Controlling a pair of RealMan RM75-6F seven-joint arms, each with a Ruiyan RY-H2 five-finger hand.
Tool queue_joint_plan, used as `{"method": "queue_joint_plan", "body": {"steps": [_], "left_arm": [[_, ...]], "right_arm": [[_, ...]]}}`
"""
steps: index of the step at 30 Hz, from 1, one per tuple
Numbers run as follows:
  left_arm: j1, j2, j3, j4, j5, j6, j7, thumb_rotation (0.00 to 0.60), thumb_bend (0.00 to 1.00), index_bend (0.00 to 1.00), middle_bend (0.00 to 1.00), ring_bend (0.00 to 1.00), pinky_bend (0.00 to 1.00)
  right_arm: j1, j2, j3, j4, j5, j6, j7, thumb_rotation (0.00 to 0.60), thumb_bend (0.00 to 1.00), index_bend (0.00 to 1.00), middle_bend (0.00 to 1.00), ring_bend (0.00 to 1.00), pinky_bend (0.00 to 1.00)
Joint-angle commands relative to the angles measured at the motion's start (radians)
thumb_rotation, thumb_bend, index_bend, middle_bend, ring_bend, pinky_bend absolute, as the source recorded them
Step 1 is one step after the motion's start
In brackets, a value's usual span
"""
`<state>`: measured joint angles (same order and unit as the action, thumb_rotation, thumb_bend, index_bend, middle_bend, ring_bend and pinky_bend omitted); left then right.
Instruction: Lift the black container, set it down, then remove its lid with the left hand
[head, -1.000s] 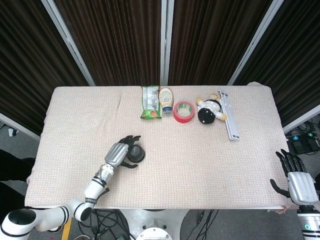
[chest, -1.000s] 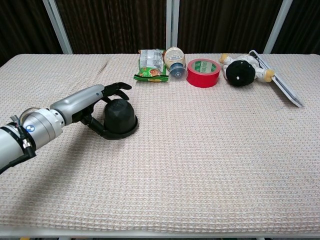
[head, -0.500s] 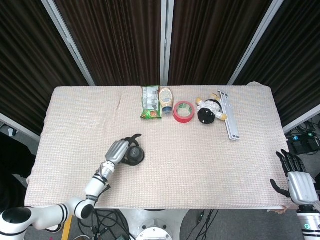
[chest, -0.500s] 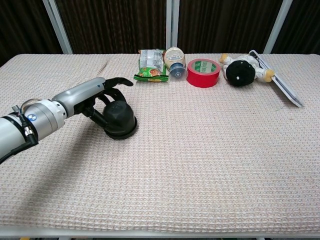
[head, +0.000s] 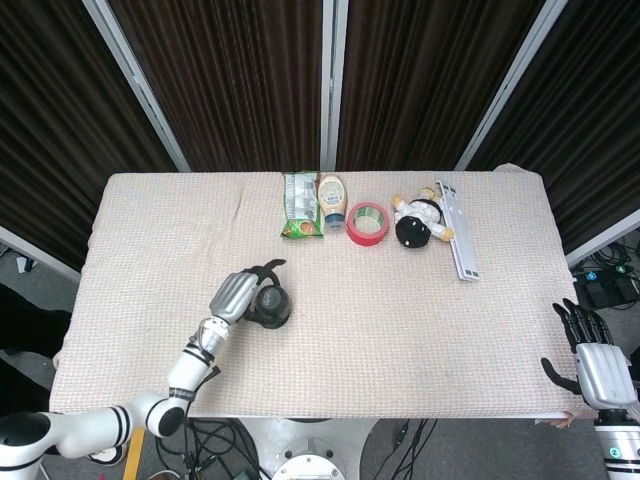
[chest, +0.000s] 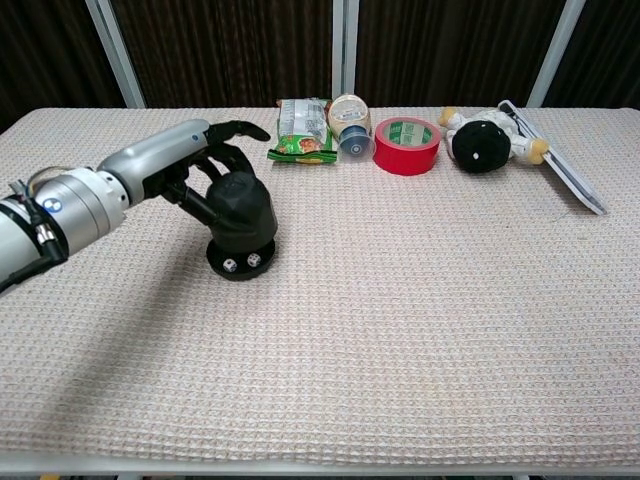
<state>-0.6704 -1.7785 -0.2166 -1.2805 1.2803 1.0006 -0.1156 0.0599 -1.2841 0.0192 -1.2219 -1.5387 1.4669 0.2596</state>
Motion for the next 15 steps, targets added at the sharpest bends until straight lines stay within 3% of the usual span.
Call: {"method": "queue_joint_plan", "body": {"steps": [1, 7, 15], "left_arm": [[-0.003, 0.016, -0.023, -0.006, -0.01, 0.013, 0.013, 0.6, 0.09, 0.14, 0.4, 0.28, 0.33], [-0.009, 0.012, -0.05, 0.082, -0.036, 0.031, 0.036, 0.6, 0.09, 0.14, 0.4, 0.28, 0.33], [-0.03, -0.063, -0.052, 0.324, -0.068, -0.026, -0.019, 0.6, 0.09, 0.14, 0.37, 0.26, 0.31]], "right_arm": [[0.0, 0.0, 0.0, -0.002, 0.0, 0.0, -0.002, 0.6, 0.21, 0.0, 0.0, 0.0, 0.04], [0.001, -0.001, -0.001, -0.002, 0.001, -0.005, -0.005, 0.6, 0.21, 0.0, 0.0, 0.0, 0.04], [0.002, 0.0, -0.001, -0.004, 0.005, -0.011, -0.006, 0.6, 0.21, 0.0, 0.0, 0.0, 0.04]]}}
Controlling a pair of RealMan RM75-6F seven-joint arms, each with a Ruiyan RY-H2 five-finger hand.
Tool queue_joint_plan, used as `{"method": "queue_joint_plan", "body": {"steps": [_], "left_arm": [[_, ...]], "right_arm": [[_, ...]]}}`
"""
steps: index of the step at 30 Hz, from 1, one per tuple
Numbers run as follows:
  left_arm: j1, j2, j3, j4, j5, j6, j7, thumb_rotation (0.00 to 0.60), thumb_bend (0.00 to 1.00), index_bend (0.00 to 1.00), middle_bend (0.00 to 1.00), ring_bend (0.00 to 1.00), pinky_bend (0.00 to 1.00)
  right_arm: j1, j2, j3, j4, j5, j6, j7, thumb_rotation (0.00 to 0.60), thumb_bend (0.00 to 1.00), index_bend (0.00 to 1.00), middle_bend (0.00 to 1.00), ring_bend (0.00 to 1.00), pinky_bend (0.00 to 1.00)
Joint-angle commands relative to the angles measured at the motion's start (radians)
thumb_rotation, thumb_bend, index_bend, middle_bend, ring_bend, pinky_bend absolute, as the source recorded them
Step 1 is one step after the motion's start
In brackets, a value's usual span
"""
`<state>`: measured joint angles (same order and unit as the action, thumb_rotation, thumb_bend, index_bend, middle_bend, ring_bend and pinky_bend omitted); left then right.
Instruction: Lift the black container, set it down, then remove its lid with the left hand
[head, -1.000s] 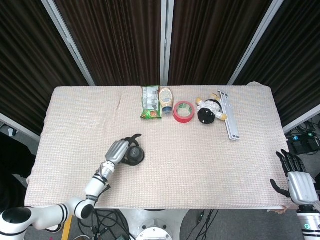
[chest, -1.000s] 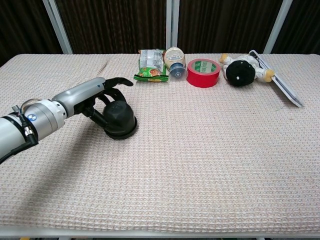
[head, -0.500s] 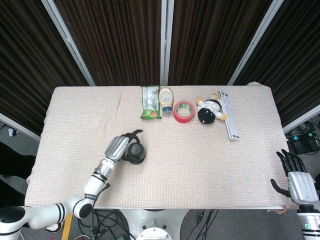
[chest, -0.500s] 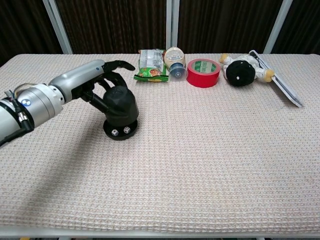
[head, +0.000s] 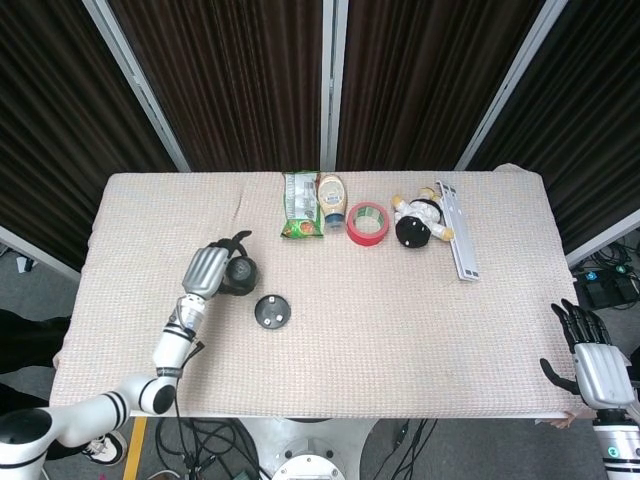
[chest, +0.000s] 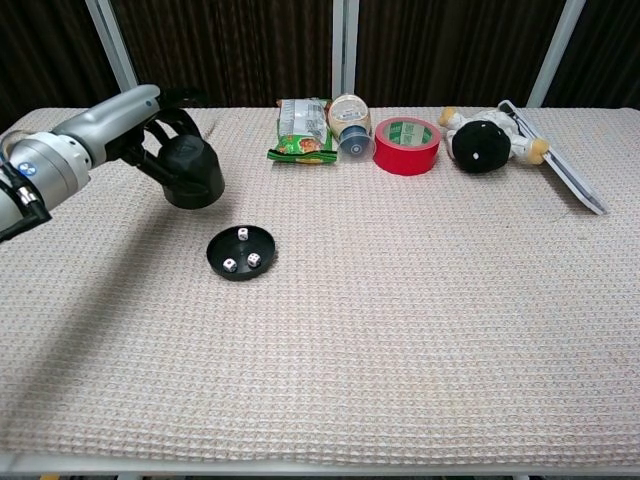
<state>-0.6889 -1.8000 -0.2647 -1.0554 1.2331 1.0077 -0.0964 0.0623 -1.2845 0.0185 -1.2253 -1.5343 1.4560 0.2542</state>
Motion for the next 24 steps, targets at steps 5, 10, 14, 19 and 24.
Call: {"method": "queue_joint_plan", "body": {"steps": [5, 10, 14, 19, 24], "left_arm": [[-0.007, -0.047, 0.014, 0.138, -0.004, -0.055, -0.098, 0.6, 0.06, 0.12, 0.29, 0.18, 0.25], [0.001, -0.017, 0.017, 0.092, 0.016, -0.029, -0.091, 0.6, 0.0, 0.09, 0.22, 0.14, 0.22], [0.018, 0.035, 0.011, 0.007, 0.027, 0.017, -0.071, 0.6, 0.0, 0.09, 0.22, 0.13, 0.21], [0.067, 0.147, 0.018, -0.16, 0.034, 0.075, -0.021, 0.6, 0.0, 0.09, 0.19, 0.11, 0.2], [0.158, 0.292, 0.062, -0.381, 0.044, 0.173, 0.092, 0.6, 0.0, 0.09, 0.18, 0.1, 0.19]], "right_arm": [[0.0, 0.0, 0.001, -0.002, 0.003, -0.001, -0.003, 0.6, 0.21, 0.0, 0.0, 0.0, 0.04], [0.002, 0.0, 0.0, 0.0, 0.005, -0.009, 0.005, 0.6, 0.21, 0.0, 0.0, 0.0, 0.04], [0.002, 0.001, 0.001, -0.002, 0.0, -0.002, 0.002, 0.6, 0.21, 0.0, 0.0, 0.0, 0.04], [0.001, 0.001, -0.001, -0.007, -0.008, 0.006, -0.005, 0.6, 0.21, 0.0, 0.0, 0.0, 0.04], [0.002, -0.005, -0.005, -0.001, -0.012, 0.003, -0.004, 0.6, 0.21, 0.0, 0.0, 0.0, 0.04]]}}
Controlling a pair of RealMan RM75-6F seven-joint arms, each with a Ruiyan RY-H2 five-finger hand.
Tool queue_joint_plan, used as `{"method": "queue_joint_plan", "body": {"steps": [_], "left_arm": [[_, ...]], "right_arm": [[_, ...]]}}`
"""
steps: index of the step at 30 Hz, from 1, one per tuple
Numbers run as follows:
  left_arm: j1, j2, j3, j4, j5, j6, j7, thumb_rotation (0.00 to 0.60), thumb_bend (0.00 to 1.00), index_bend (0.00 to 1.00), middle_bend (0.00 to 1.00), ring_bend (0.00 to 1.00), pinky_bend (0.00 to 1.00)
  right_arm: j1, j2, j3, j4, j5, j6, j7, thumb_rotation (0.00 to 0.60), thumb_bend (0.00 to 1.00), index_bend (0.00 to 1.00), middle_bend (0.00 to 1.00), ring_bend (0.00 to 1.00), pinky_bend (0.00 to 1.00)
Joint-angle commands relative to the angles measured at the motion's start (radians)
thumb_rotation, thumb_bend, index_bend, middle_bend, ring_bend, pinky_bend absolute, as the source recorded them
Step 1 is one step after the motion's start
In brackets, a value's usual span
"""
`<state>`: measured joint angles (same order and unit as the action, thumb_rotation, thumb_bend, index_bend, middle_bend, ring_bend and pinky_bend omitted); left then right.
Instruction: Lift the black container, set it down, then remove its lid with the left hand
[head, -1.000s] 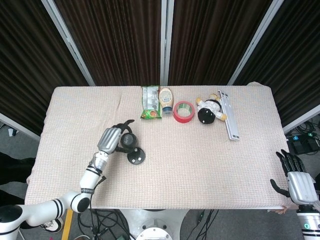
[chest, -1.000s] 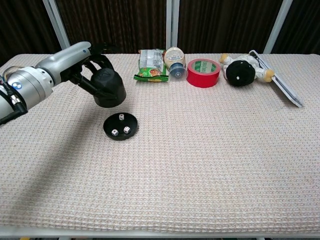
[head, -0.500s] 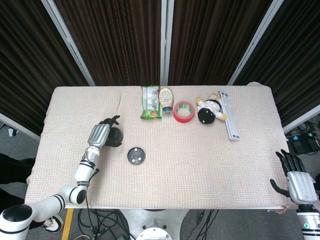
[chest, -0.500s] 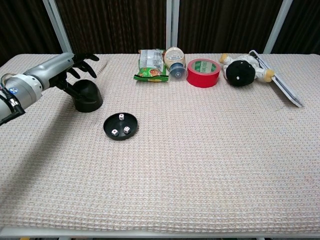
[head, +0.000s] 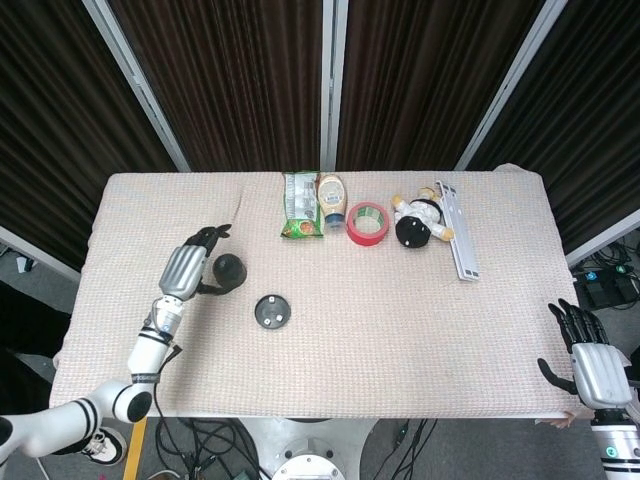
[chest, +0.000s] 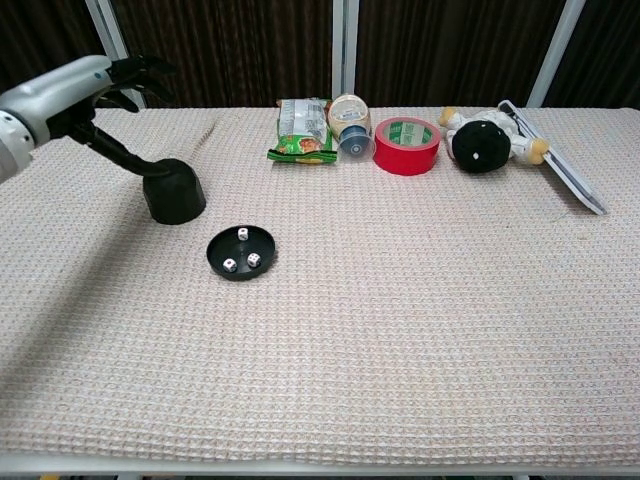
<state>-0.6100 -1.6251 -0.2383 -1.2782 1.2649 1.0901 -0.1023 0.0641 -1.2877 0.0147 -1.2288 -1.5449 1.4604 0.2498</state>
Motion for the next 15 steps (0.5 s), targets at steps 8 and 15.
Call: {"method": "queue_joint_plan", "body": {"steps": [8, 15], "left_arm": [[0.247, 0.215, 0.146, -0.309, 0.043, 0.303, 0.31, 0.6, 0.0, 0.1, 0.18, 0.1, 0.18], [0.382, 0.26, 0.27, -0.37, 0.062, 0.414, 0.471, 0.6, 0.0, 0.11, 0.13, 0.07, 0.16]], "right_arm": [[-0.001, 0.001, -0.006, -0.01, -0.023, 0.022, -0.003, 0.6, 0.21, 0.0, 0.0, 0.0, 0.04], [-0.001, 0.004, -0.008, -0.023, -0.031, 0.03, -0.005, 0.6, 0.21, 0.0, 0.0, 0.0, 0.04]]}}
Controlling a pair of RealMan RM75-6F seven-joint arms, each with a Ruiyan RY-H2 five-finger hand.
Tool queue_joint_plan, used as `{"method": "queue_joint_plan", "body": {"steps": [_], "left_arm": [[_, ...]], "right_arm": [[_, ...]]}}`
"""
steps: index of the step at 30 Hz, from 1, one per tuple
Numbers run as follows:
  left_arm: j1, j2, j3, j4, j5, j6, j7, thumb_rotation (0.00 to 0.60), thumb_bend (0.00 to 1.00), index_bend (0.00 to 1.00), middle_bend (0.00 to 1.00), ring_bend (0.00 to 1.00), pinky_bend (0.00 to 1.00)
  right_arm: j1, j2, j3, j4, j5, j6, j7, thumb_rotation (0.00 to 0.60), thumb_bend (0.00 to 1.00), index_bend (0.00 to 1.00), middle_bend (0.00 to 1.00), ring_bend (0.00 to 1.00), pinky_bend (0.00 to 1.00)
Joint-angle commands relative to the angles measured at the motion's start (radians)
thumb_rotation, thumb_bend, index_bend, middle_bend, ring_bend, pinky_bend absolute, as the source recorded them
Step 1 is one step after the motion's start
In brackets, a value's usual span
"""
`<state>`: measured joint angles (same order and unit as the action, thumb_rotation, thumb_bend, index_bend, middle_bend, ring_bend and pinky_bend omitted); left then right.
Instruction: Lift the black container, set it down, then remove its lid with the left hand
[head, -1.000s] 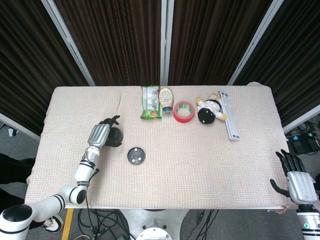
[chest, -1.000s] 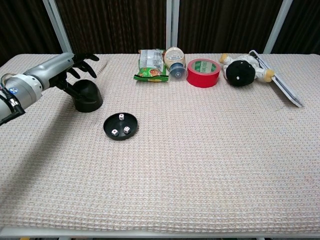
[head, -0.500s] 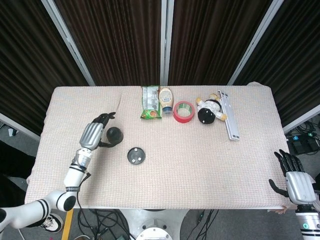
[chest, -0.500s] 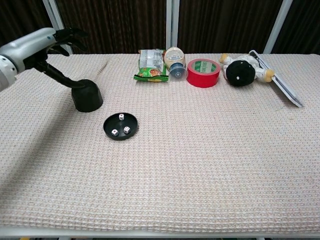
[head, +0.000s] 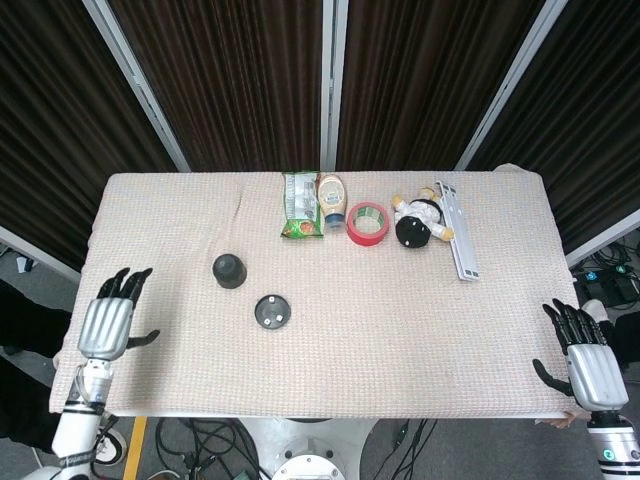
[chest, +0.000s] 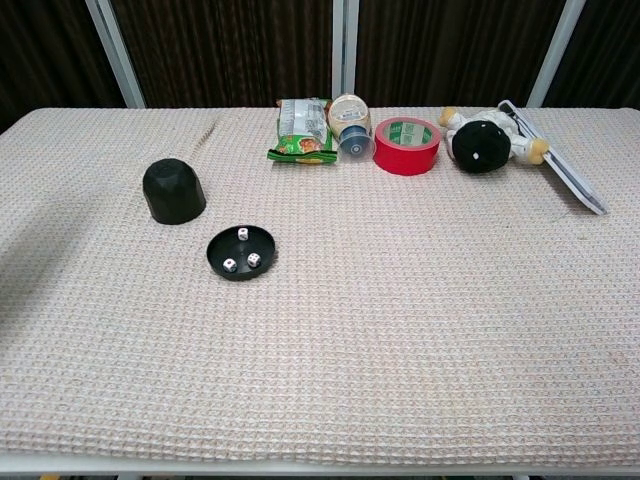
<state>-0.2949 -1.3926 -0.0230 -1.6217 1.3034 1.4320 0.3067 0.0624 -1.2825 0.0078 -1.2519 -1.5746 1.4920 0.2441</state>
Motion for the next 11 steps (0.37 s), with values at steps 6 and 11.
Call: {"method": "queue_joint_plan", "body": {"steps": [6, 11], "left_arm": [[0.156, 0.026, 0.092, 0.012, 0.076, 0.166, 0.025, 0.6, 0.0, 0.11, 0.13, 0.07, 0.16], [0.182, 0.024, 0.096, 0.043, 0.1, 0.173, 0.013, 0.6, 0.0, 0.11, 0.13, 0.07, 0.16]], "right_arm": [[0.004, -0.01, -0.009, -0.002, -0.018, 0.003, -0.02, 0.6, 0.21, 0.0, 0.0, 0.0, 0.04], [0.001, -0.01, -0.01, -0.004, -0.021, 0.012, -0.025, 0.6, 0.21, 0.0, 0.0, 0.0, 0.04]]}}
